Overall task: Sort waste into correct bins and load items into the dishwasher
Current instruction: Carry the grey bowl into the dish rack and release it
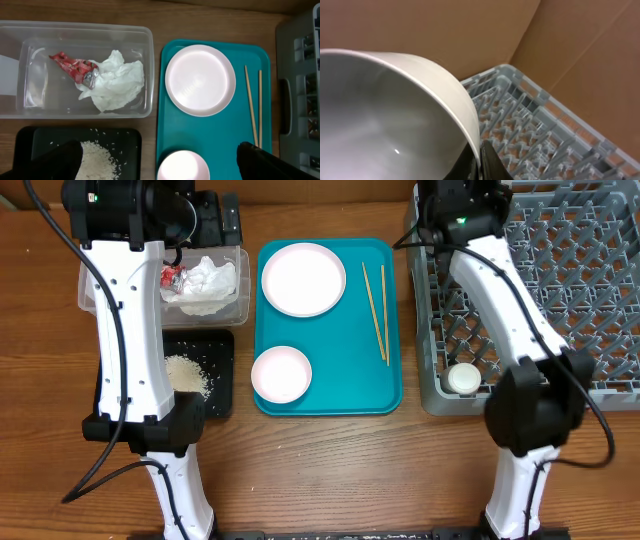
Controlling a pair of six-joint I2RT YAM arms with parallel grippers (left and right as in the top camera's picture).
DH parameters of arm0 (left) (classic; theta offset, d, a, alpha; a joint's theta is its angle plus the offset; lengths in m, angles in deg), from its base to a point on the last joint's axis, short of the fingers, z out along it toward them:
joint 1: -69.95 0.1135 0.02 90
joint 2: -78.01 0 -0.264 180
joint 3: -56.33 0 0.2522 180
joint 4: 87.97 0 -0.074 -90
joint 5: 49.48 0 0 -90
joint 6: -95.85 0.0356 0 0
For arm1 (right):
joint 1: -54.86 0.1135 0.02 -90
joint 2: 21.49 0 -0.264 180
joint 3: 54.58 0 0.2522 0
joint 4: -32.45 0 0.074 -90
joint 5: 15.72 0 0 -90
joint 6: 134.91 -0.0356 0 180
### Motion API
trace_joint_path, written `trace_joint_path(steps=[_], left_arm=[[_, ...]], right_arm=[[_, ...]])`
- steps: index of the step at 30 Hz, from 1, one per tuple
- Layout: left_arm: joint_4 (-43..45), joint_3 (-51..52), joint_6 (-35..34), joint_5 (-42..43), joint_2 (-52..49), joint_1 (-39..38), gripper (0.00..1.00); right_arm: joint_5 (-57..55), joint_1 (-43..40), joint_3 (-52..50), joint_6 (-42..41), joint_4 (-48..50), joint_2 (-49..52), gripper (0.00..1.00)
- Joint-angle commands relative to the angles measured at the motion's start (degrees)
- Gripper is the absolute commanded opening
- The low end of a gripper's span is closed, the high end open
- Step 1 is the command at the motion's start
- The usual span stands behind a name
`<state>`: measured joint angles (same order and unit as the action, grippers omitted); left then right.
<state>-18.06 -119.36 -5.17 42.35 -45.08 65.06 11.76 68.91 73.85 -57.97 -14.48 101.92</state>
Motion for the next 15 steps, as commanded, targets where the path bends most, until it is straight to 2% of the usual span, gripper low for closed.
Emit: trace_joint_path(steps=[1,15], left_arm=[[-0.1,-0.1,-0.8,-0.6,0.8,0.0,1.00],[-0.1,-0.1,-0.8,-0.6,0.8,0.0,1.00]], right_arm=[[-5.3,0.0,0.4,8.9,3.5,1.5,0.04],[-5.9,-1.3,0.4,9.0,7.7,10.8,0.04]])
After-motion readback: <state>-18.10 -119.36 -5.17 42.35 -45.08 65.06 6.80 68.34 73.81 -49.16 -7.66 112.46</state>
